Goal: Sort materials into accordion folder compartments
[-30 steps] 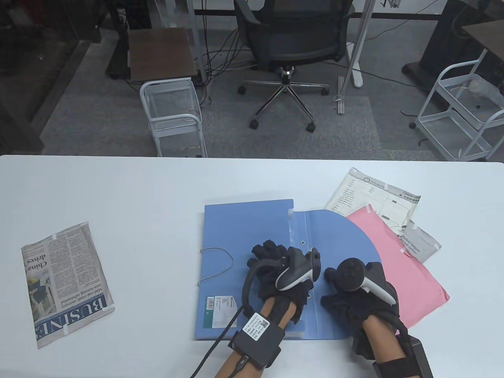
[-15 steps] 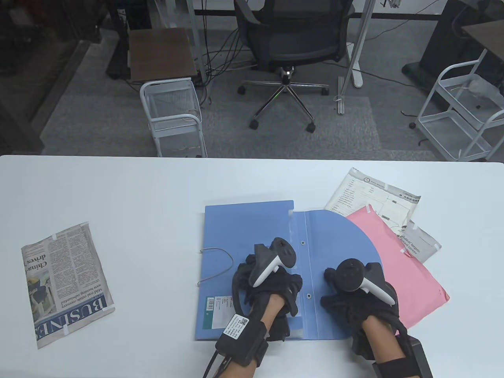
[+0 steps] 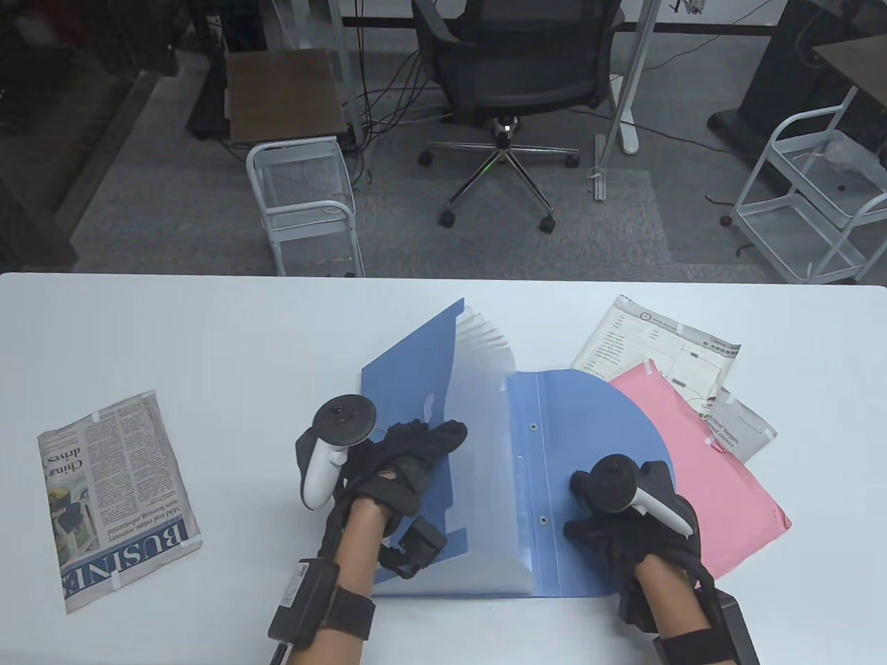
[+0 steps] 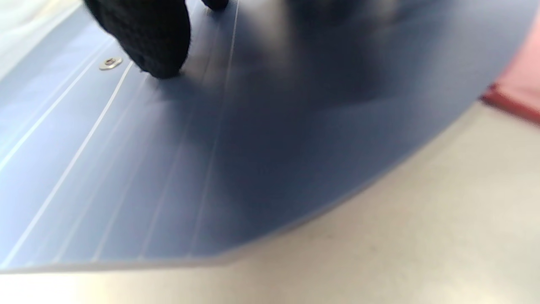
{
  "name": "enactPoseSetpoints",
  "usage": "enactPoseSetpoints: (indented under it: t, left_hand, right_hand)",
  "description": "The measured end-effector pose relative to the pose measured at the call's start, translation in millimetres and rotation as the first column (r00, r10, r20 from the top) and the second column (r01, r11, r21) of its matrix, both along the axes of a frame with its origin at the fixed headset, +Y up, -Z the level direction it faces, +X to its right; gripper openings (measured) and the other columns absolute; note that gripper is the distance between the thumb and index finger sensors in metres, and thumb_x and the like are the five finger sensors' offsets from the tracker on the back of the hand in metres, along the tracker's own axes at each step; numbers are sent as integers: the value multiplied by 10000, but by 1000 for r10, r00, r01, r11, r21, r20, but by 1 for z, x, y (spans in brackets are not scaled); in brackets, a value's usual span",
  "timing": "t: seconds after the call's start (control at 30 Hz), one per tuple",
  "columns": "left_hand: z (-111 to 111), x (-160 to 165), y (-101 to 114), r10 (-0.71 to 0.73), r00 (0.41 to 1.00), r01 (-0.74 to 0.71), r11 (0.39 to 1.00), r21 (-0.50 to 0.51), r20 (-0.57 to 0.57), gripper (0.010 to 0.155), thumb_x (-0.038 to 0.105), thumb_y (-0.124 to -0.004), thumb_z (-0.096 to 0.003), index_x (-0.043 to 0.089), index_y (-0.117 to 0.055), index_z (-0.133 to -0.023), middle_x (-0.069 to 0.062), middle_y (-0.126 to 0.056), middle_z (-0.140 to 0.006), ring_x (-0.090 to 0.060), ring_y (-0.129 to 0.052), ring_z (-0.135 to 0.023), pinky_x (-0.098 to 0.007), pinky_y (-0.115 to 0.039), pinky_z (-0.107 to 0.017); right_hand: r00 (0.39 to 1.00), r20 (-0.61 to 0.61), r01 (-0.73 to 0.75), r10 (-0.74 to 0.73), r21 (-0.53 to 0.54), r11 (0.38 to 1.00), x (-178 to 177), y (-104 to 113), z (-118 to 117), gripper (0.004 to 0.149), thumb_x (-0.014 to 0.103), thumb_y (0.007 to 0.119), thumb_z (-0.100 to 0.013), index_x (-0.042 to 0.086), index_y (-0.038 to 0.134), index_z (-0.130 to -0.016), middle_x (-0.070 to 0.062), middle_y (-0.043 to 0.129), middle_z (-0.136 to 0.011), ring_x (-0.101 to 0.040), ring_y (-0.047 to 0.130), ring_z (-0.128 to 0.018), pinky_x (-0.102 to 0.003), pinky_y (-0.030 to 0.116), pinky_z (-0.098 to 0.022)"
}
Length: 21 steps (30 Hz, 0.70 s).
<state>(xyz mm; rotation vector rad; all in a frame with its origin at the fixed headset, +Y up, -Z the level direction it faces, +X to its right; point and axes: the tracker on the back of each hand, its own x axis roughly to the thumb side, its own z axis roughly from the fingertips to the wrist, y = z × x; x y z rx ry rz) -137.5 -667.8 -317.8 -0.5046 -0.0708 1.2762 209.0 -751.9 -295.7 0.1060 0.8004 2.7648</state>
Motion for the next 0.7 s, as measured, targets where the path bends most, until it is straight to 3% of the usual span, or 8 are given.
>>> enactPoseSetpoints:
  t: [0.3, 0.63, 0.7]
  left_hand:
    - [5, -62, -15, 378, 925, -377, 926, 34, -42, 745, 655, -663, -624, 60, -514, -1048, -426, -51, -1154, -729, -125, -976, -804, -344, -606]
    - [5, -97, -33, 544, 838, -543, 839, 32, -32, 757, 685, -649, -638, 79, -506, -1070, -414, -27, -1165, -730, -122, -988, -793, -346, -644]
    - [6, -104, -33, 524, 851, -523, 852, 33, -43, 757, 696, -645, -638, 93, -519, -1078, -420, -20, -1166, -750, -135, -983, -791, -366, -662]
  right_hand:
    - [1000, 0, -5, 5, 7, 1000, -1, 0, 1, 725, 470, 749, -588, 264, 293, -1114, -282, 86, -1166, -608, 145, -1002, -782, 323, -673]
    - [1000, 1, -7, 7, 11, 1000, -1, 0, 1, 722, 474, 744, -588, 269, 292, -1112, -276, 87, -1166, -604, 146, -1002, -777, 325, -674]
    - [1000, -1, -11, 11, 12, 1000, -1, 0, 1, 721, 478, 744, -586, 272, 294, -1111, -274, 91, -1167, -602, 151, -1003, -777, 330, -673]
